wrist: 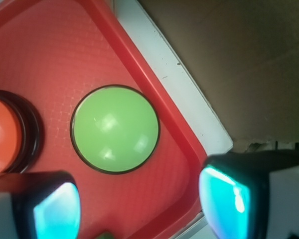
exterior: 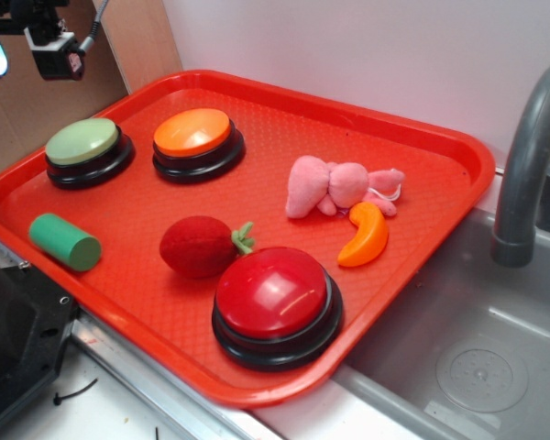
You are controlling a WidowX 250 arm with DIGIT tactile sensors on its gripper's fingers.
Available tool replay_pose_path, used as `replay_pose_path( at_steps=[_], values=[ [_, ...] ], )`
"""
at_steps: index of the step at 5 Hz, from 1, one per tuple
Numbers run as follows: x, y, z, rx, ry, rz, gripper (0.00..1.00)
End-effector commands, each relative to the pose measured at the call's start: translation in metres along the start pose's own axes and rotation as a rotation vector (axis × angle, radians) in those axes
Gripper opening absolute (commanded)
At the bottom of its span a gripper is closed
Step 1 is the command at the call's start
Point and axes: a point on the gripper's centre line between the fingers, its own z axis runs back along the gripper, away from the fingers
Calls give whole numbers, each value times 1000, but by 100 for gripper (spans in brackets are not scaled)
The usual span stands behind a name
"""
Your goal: Push the green button.
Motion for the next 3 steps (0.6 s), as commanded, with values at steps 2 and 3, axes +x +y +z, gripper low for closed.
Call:
replay_pose_path(
  at_steps=[2, 3],
  values=[
    [4, 2, 33, 9, -93, 2, 100],
    [4, 3, 39, 19, -99, 0, 100]
  ],
)
